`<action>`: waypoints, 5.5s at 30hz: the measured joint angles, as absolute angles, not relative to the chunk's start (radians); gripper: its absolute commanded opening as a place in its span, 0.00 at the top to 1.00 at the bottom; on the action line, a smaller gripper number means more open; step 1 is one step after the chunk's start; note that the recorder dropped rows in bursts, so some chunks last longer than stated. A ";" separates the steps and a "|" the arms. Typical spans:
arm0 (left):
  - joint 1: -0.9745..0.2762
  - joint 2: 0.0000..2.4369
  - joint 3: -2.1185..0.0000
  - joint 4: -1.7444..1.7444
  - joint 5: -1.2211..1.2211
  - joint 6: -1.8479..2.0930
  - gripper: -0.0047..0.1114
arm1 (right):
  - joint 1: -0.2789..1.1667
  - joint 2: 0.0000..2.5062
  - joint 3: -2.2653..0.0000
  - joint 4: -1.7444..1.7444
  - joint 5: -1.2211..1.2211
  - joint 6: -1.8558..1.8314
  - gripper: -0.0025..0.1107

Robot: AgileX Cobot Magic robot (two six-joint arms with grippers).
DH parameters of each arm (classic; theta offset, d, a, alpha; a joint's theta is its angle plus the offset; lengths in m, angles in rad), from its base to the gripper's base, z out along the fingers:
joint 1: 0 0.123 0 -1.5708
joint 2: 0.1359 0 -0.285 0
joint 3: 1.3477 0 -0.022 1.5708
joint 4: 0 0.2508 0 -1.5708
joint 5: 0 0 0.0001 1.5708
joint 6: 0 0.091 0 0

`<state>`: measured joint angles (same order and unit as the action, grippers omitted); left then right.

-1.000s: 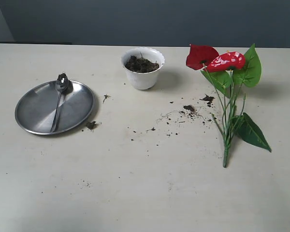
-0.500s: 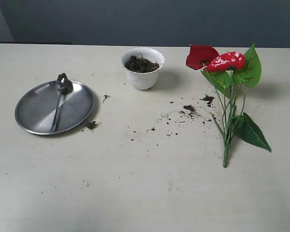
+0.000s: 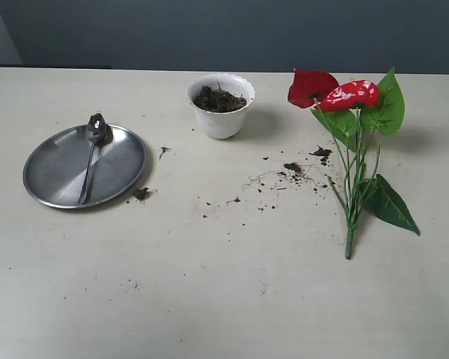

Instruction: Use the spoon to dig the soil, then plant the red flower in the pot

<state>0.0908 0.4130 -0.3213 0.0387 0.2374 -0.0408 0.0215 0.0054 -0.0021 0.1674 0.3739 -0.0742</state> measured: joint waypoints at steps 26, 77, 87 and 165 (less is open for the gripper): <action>0.091 0.636 -0.566 0.059 0.224 -0.041 0.95 | 0.021 0.005 -0.002 0.167 0.374 -0.073 0.98; 0.048 1.863 -1.291 -0.111 0.819 0.060 0.45 | 0.021 0.005 -0.002 0.167 0.374 -0.074 0.98; 0.032 2.012 -1.365 -0.127 0.796 0.023 0.45 | 0.021 0.005 -0.002 0.167 0.374 -0.074 0.98; 0.030 2.191 -1.505 -0.053 0.785 -0.063 0.47 | 0.021 0.005 -0.002 0.167 0.374 -0.073 0.98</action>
